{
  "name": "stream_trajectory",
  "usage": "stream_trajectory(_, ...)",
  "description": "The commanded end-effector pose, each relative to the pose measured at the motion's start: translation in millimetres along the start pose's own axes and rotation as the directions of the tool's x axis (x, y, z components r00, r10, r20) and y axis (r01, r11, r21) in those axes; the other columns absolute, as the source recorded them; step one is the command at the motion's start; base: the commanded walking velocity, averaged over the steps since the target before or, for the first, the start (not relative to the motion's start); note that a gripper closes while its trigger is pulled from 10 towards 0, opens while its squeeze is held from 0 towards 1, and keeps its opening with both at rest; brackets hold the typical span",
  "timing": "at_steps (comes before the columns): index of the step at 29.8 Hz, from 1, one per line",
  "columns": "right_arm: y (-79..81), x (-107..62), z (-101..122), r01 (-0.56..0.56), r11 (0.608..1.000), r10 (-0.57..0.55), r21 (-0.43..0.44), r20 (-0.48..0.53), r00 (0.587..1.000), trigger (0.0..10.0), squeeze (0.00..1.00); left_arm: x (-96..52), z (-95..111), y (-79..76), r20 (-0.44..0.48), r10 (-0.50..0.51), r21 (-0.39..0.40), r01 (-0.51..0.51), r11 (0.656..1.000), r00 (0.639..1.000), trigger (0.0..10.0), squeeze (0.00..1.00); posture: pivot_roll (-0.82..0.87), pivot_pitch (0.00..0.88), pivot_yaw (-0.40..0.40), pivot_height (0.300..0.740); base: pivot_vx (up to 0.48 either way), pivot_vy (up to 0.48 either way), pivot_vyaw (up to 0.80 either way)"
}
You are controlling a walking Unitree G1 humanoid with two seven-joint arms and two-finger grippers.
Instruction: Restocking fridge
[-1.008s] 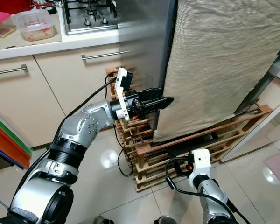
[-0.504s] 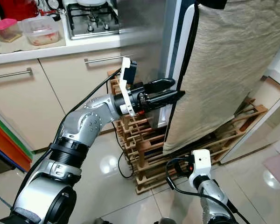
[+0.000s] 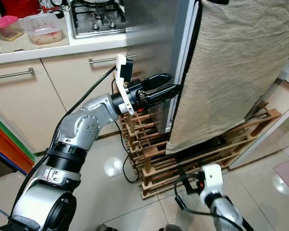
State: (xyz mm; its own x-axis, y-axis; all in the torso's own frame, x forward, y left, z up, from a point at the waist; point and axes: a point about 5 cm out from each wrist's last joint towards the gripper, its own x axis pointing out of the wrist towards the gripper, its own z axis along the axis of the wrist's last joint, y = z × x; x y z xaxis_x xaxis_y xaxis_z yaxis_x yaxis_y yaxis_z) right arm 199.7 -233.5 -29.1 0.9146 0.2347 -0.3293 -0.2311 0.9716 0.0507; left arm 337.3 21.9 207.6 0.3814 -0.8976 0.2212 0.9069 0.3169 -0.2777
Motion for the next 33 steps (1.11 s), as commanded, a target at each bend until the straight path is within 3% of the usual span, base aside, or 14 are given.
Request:
stream_trajectory(1,-5.4,-0.2,7.0,0.028,1.000,-0.028,-0.007,0.050,0.998,10.0,0.00,-2.8,-7.1,10.9,-0.047,0.121,0.098,-0.116,0.988,0.992,10.0,0.00,-0.14,0.023,0.060,0.740,0.000,0.000,0.00)
stream_trajectory(5,-1.3,3.6,12.2,0.044,0.999,-0.044,0.002,0.100,0.994,10.0,0.00,-21.8,-17.1,33.0,-0.068,0.352,0.202,-0.333,0.921,0.934,10.0,0.00,-0.14,0.029,0.072,0.740,0.000,0.000,0.00)
stream_trajectory(7,0.8,4.1,11.6,0.041,0.999,-0.041,0.006,0.102,0.994,10.0,0.00,-28.3,-18.5,34.9,-0.068,0.376,0.230,-0.353,0.907,0.924,10.0,0.00,-0.14,0.030,0.072,0.740,0.000,0.000,0.00)
stream_trajectory(9,8.7,5.1,8.2,0.024,1.000,-0.025,0.013,0.097,0.995,10.0,0.00,-47.9,-22.5,35.9,-0.072,0.412,0.278,-0.378,0.883,0.908,10.0,0.00,-0.13,0.034,0.074,0.740,0.000,0.000,0.00)
stream_trajectory(15,10.3,4.2,5.9,0.013,1.000,-0.014,0.017,0.086,0.996,10.0,0.00,-75.3,-22.4,37.9,-0.024,0.487,0.261,-0.465,0.846,0.873,10.0,0.00,-0.11,0.043,0.072,0.740,0.000,0.000,0.00)
stream_trajectory(16,8.4,3.3,6.1,0.015,1.000,-0.016,0.017,0.087,0.996,10.0,0.00,-81.5,-23.1,38.4,-0.007,0.514,0.266,-0.494,0.828,0.858,10.0,0.00,-0.11,0.043,0.072,0.740,0.000,0.000,0.00)
stream_trajectory(17,5.8,2.2,6.9,0.030,0.999,-0.031,0.019,0.094,0.995,10.0,0.00,-91.8,-26.8,40.3,0.023,0.574,0.289,-0.555,0.780,0.819,10.0,0.00,-0.11,0.044,0.072,0.740,0.000,0.000,0.00)
stream_trajectory(18,5.8,2.2,6.9,0.030,0.999,-0.031,0.019,0.094,0.995,10.0,0.00,-91.8,-26.8,40.3,0.023,0.574,0.289,-0.555,0.780,0.819,10.0,0.00,-0.11,0.044,0.072,0.740,0.000,0.000,0.00)
stream_trajectory(19,3.7,1.5,7.8,0.043,0.999,-0.045,0.023,0.102,0.994,10.0,0.00,-100.1,-30.1,41.3,0.048,0.620,0.315,-0.600,0.735,0.783,10.0,0.00,-0.10,0.046,0.071,0.740,0.000,0.000,0.00)
stream_trajectory(20,-1.1,2.8,13.5,0.083,0.996,-0.086,0.032,0.135,0.987,10.0,0.00,-117.8,-41.5,42.1,0.082,0.707,0.389,-0.676,0.626,0.702,10.0,0.00,-0.10,0.047,0.069,0.740,0.000,0.000,0.00)
stream_trajectory(21,-2.3,4.0,17.0,0.089,0.996,-0.092,0.029,0.152,0.984,10.0,0.00,-125.3,-49.0,41.4,0.085,0.742,0.385,-0.709,0.591,0.665,10.0,0.00,-0.09,0.046,0.065,0.740,0.000,0.000,0.00)
stream_trajectory(22,-2.3,4.0,17.0,0.089,0.996,-0.092,0.029,0.152,0.984,10.0,0.00,-125.3,-49.0,41.4,0.085,0.742,0.385,-0.709,0.591,0.665,10.0,0.00,-0.09,0.046,0.065,0.740,0.000,0.000,0.00)
stream_trajectory(25,-3.9,5.9,23.9,0.099,0.995,-0.101,0.018,0.189,0.977,10.0,0.00,-140.8,-64.7,34.4,0.079,0.800,0.391,-0.757,0.524,0.595,10.0,0.00,-0.09,0.046,0.061,0.740,0.000,0.000,0.00)
stream_trajectory(33,-7.1,7.2,26.7,0.139,0.990,-0.141,0.023,0.195,0.971,10.0,0.00,-152.3,-85.4,25.0,0.030,0.849,0.389,-0.789,0.476,0.527,10.0,0.00,-0.08,0.042,0.051,0.740,0.000,0.000,0.00)
